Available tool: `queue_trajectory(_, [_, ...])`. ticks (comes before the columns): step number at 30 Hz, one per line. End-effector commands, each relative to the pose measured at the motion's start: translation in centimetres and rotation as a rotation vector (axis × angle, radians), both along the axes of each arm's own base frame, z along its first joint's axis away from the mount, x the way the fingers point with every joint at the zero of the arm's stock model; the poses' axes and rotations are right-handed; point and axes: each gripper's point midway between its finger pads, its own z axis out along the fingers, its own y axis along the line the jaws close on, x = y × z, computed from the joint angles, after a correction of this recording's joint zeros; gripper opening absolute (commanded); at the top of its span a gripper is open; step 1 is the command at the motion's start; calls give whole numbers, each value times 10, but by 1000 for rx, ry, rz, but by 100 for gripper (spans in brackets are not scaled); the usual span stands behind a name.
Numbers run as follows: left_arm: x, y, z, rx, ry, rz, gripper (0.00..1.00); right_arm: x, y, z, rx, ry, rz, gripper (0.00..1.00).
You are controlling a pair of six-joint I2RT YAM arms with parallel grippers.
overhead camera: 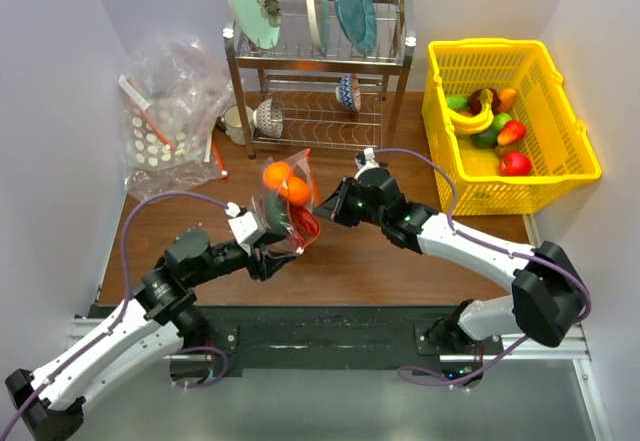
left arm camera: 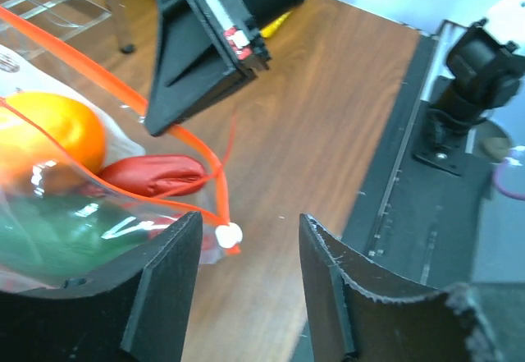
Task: Place the food in the zip-top bag and seal the zipper
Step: Adjust the zipper food storage bag at the center of the board.
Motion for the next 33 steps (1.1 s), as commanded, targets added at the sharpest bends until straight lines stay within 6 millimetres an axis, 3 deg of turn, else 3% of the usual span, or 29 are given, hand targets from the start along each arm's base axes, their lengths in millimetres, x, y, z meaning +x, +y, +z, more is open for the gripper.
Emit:
queue_trajectory(1, [17, 6, 6, 34, -128, 57, 54, 8, 13, 44, 98, -51, 5, 0])
queue_trajectory(7, [30, 8, -6, 68, -86, 124, 52, 10, 14, 52, 99, -58, 2, 0])
queue_trajectory(14, [64, 30, 14, -4, -48, 392, 55, 10, 17, 52, 76, -64, 33, 0])
queue_trajectory(15, [67, 30, 26, -35, -24, 421, 55, 11, 18, 52, 75, -65, 34, 0])
queue_trajectory(19, [84, 38, 22, 11, 74, 549, 54, 10, 20, 52, 74, -63, 49, 0])
queue_trajectory(23, [89, 40, 17, 29, 126, 596, 39, 10, 21, 52, 77, -62, 53, 0])
queue_trajectory(27, [92, 46, 17, 24, 146, 646, 0, 9, 20, 52, 76, -63, 51, 0])
queue_trajectory(32, [93, 41, 29, 7, 186, 646, 0, 11, 21, 60, 61, -114, 78, 0])
queue_trajectory(33, [94, 37, 48, -37, 198, 641, 0, 11, 24, 71, 53, -138, 106, 0])
